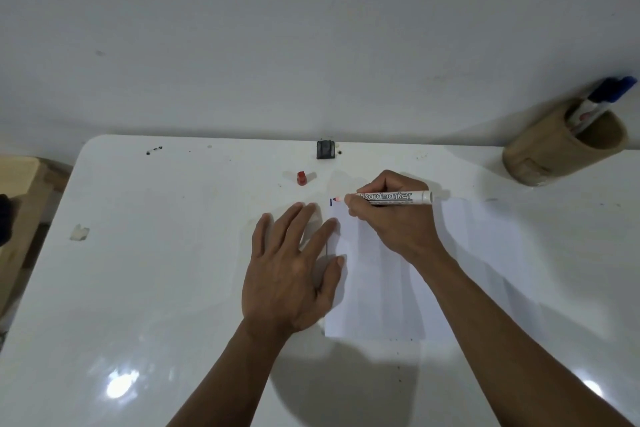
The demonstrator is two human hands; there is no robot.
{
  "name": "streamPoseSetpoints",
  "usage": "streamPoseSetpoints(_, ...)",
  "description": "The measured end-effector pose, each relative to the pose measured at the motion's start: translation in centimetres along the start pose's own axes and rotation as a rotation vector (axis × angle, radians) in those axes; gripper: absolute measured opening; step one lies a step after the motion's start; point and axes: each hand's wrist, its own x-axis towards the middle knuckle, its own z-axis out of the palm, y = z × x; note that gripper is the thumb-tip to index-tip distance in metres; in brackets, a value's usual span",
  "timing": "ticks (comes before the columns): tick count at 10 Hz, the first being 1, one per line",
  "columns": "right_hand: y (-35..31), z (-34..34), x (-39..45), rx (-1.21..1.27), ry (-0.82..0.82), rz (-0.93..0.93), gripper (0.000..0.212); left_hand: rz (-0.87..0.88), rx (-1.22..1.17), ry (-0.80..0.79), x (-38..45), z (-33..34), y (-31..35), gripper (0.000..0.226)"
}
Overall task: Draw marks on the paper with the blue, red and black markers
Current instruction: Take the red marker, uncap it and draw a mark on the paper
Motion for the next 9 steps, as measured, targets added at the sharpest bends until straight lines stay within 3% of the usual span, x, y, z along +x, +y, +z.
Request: streamPoseSetpoints(9,-1.1,-0.2,-0.2,-0.117,-0.051,0.027,0.02,0.009,-0.021,0.048,0.1,0.3,0.0,0.051)
